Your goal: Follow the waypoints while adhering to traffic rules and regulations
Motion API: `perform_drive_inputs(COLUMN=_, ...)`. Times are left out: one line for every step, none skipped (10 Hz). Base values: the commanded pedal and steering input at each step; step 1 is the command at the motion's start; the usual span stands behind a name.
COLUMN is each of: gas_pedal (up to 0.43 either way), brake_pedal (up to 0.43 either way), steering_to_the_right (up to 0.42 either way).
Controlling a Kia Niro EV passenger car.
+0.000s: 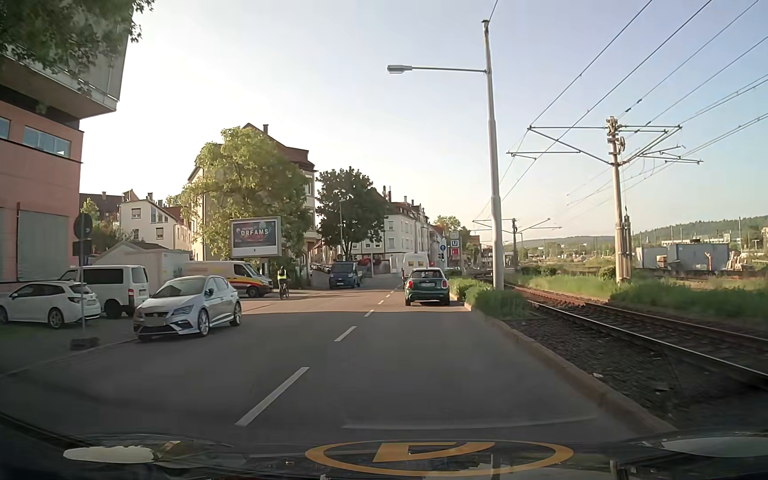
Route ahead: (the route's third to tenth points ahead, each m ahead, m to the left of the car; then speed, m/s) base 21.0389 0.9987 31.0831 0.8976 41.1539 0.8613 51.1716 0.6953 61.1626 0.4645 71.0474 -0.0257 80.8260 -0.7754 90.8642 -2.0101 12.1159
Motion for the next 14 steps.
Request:
perform_drive_inputs(gas_pedal=0.110, brake_pedal=0.000, steering_to_the_right=-0.001)
perform_drive_inputs(gas_pedal=0.087, brake_pedal=0.000, steering_to_the_right=-0.001)
perform_drive_inputs(gas_pedal=0.087, brake_pedal=0.000, steering_to_the_right=-0.001)
perform_drive_inputs(gas_pedal=0.087, brake_pedal=0.000, steering_to_the_right=-0.001)
perform_drive_inputs(gas_pedal=0.087, brake_pedal=0.000, steering_to_the_right=-0.001)
perform_drive_inputs(gas_pedal=0.087, brake_pedal=0.000, steering_to_the_right=-0.001)
perform_drive_inputs(gas_pedal=0.098, brake_pedal=0.000, steering_to_the_right=-0.001)
perform_drive_inputs(gas_pedal=0.098, brake_pedal=0.000, steering_to_the_right=-0.001)
perform_drive_inputs(gas_pedal=0.098, brake_pedal=0.000, steering_to_the_right=-0.001)
perform_drive_inputs(gas_pedal=0.098, brake_pedal=0.000, steering_to_the_right=-0.001)
perform_drive_inputs(gas_pedal=0.098, brake_pedal=0.000, steering_to_the_right=-0.001)
perform_drive_inputs(gas_pedal=0.098, brake_pedal=0.000, steering_to_the_right=-0.001)
perform_drive_inputs(gas_pedal=0.098, brake_pedal=0.000, steering_to_the_right=-0.001)
perform_drive_inputs(gas_pedal=0.098, brake_pedal=0.000, steering_to_the_right=-0.001)
